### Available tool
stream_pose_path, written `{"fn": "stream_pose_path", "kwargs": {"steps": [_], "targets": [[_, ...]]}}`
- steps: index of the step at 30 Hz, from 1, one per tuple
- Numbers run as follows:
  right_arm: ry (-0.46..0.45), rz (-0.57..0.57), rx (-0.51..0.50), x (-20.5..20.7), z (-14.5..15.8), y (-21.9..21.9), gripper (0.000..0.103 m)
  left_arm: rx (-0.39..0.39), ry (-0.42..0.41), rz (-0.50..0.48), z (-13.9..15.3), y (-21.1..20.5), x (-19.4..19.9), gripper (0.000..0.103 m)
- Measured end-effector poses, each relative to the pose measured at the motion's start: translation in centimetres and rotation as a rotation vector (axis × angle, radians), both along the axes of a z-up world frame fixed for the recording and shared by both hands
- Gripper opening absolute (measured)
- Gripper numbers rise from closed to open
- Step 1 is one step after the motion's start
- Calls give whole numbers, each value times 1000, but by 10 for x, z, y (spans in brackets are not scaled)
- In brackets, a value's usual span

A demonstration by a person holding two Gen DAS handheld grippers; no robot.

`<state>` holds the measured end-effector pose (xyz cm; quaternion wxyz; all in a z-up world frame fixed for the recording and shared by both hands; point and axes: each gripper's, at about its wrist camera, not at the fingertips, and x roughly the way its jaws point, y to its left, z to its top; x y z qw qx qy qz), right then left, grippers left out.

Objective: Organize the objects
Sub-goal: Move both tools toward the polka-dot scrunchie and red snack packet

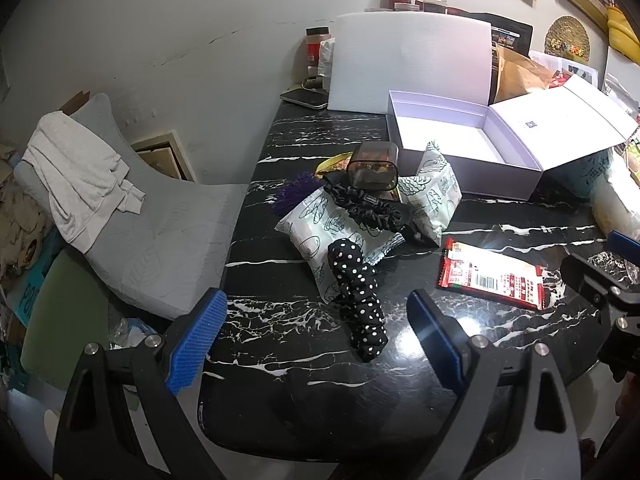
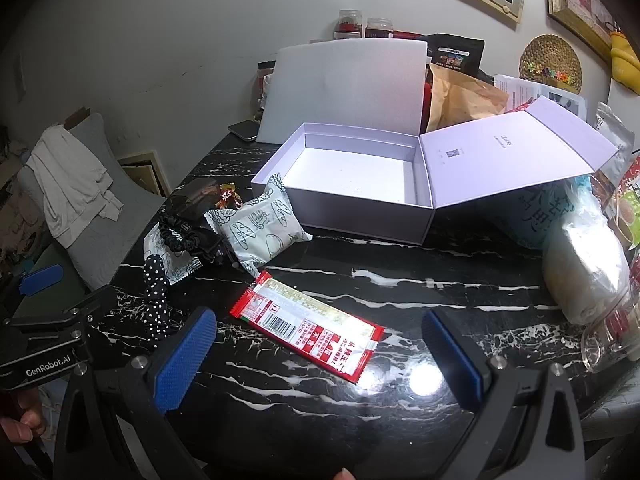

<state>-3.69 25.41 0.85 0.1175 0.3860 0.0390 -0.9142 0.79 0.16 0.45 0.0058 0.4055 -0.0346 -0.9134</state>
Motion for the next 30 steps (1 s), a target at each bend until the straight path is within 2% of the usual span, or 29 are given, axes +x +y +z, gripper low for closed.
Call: {"fn": "stream_pose_path", "kwargs": {"steps": [30], "targets": [[3, 15, 2, 2, 3, -2, 102, -9, -7, -13, 5, 3, 2, 91]]}}
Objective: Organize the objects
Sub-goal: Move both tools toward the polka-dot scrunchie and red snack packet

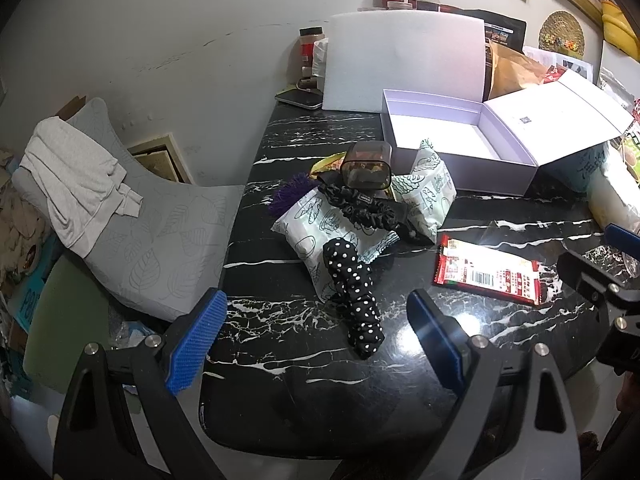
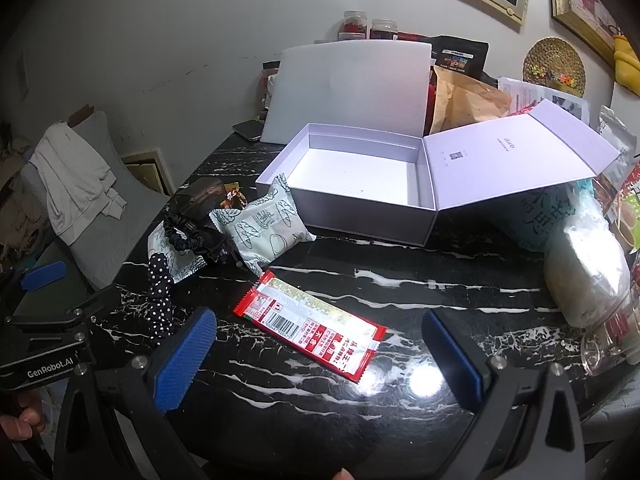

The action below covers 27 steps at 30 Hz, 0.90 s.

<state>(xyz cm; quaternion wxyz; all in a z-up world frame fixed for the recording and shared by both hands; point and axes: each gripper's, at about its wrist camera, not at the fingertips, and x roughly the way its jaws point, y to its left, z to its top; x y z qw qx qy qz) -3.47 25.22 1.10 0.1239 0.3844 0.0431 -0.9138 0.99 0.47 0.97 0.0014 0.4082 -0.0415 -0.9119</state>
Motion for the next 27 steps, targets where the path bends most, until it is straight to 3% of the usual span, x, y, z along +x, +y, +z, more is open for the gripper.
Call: {"fn": "stream_pose_path", "kwargs": {"steps": [27], "targets": [[-22, 33, 0, 2, -6, 2, 102, 22, -28, -7, -10, 5, -1, 91]]}}
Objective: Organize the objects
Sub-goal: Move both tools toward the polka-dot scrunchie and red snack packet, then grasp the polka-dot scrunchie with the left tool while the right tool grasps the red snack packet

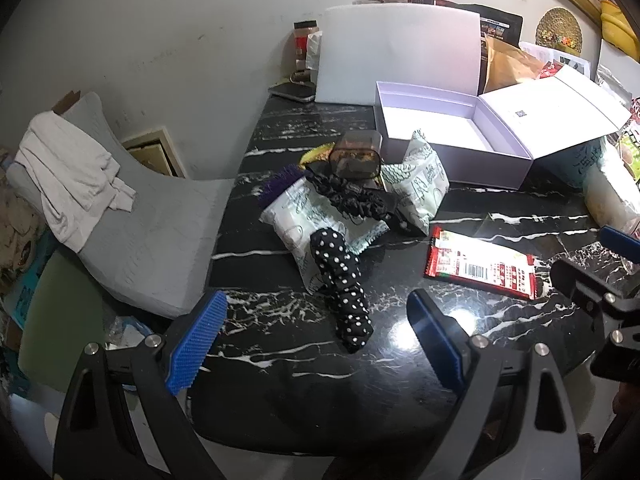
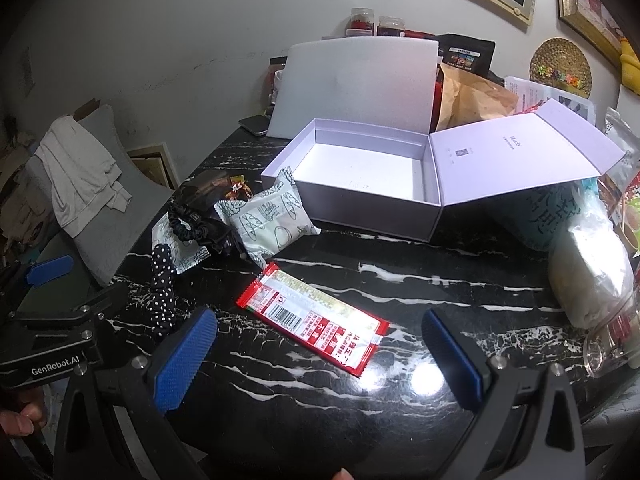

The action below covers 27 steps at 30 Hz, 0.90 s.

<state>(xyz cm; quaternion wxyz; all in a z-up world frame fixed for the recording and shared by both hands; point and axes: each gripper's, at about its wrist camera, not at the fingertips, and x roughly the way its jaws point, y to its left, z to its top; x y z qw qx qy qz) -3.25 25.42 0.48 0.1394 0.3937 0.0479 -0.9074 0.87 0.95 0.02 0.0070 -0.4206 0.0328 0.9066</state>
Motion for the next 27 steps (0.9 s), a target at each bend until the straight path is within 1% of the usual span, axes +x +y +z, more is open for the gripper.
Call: {"fn": "stream_pose_path", "kwargs": {"steps": [10, 16, 21, 25, 27], "targets": [[-49, 60, -23, -2, -20, 7, 102, 20, -41, 14, -24, 8, -7, 91], [-78, 104, -24, -7, -34, 10, 102, 67, -84, 25, -42, 8, -13, 91], [-103, 141, -23, -16, -46, 13, 102, 65, -111, 45, -57, 9, -21, 91], [-122, 166, -10, -25, -60, 13, 102, 38, -137, 65, -70, 8, -27, 91], [-127, 184, -5, -29, -67, 13, 102, 50, -142, 75, -75, 6, -31, 91]]}}
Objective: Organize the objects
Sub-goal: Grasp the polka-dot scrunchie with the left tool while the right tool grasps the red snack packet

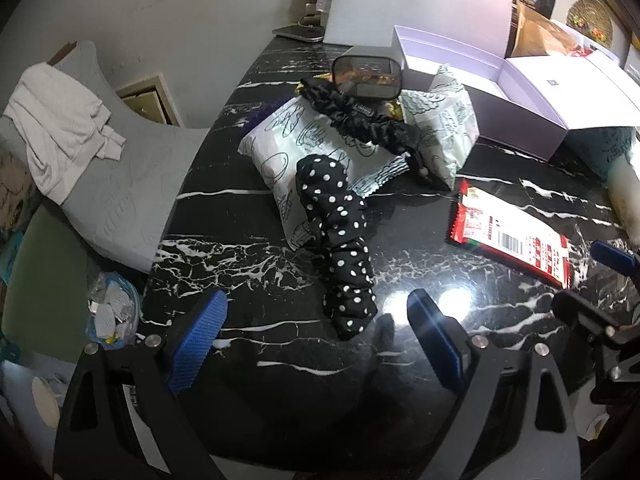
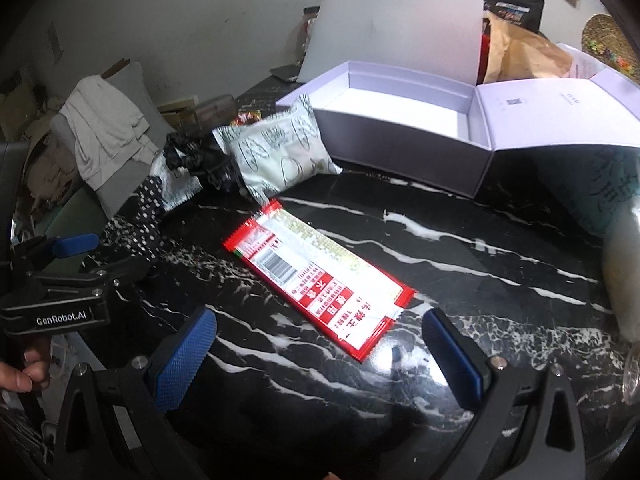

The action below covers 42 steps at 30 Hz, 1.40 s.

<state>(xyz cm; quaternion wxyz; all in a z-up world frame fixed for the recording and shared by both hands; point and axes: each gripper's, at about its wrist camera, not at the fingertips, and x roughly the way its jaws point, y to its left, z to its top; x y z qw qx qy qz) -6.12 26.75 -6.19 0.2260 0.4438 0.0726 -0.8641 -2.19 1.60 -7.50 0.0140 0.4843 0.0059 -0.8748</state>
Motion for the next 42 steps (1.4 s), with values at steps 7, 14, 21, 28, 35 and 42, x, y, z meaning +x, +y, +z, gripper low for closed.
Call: {"fn": "stream_pose_path", "kwargs": {"steps": [7, 14, 21, 28, 35, 42], "targets": [[84, 101, 113, -8, -12, -8, 102, 24, -23, 2, -13, 0, -18, 88], [63, 178, 125, -20, -24, -13, 102, 3, -52, -6, -22, 8, -36, 77], [23, 180, 79, -33, -34, -11, 101, 21, -37, -27, -23, 6, -49, 58], [26, 197, 83, -33, -28, -15, 70, 14, -26, -67, -21, 11, -47, 39], [1, 191, 82, -20, -25, -15, 60, -5, -18, -123, -17, 25, -24, 22], [-26, 167, 104, -3, -24, -9, 60, 19, -29, -195, -17, 36, -5, 21]]}}
